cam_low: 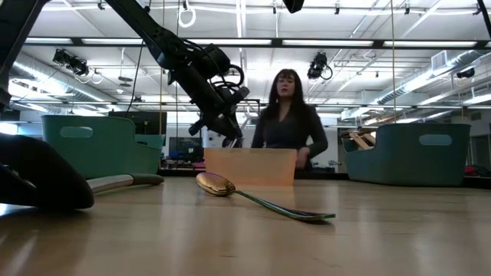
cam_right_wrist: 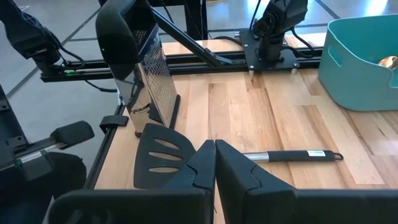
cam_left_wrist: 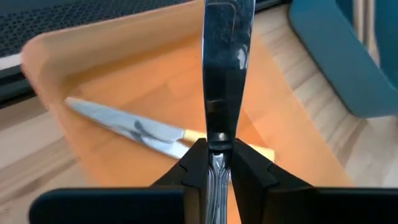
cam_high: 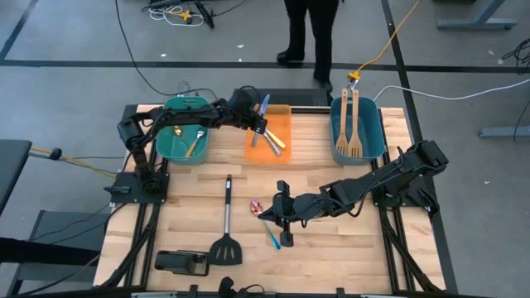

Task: Pick & Place Kitchen Items
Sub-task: Put the silver knife into the orange bin, then put the black spatula into the blue bin

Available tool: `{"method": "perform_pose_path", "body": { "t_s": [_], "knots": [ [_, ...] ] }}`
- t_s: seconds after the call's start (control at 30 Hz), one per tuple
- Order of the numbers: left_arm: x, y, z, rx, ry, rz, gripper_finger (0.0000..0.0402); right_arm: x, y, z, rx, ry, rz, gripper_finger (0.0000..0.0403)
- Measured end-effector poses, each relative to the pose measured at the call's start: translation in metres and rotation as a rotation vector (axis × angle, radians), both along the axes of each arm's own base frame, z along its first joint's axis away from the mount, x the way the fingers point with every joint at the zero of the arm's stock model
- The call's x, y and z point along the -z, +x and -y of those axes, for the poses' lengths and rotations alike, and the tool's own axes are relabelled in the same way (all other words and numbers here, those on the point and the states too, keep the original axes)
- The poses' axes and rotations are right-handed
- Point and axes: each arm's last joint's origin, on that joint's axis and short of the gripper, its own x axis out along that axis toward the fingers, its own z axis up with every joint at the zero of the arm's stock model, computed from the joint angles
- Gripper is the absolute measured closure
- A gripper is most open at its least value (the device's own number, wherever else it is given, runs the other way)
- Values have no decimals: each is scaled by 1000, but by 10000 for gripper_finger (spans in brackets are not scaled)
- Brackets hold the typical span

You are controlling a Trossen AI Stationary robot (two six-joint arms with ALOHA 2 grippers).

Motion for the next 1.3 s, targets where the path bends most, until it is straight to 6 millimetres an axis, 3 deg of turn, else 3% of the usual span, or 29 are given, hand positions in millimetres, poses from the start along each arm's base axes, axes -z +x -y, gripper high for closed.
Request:
{"method": "perform_pose_path", "body": {
  "t_s": [0.3, 1.0, 1.3],
  "knots": [
    [15, 4, -1, 28, -7, -43, 335, 0, 0, 0, 0, -2, -4, 383],
    [14, 8, 3, 76, 49, -51, 329, 1, 0, 0, 0, -3, -7, 383],
    [14, 8, 4, 76, 47, -49, 252, 1, 0, 0, 0, -3, -7, 383]
  ]
}}
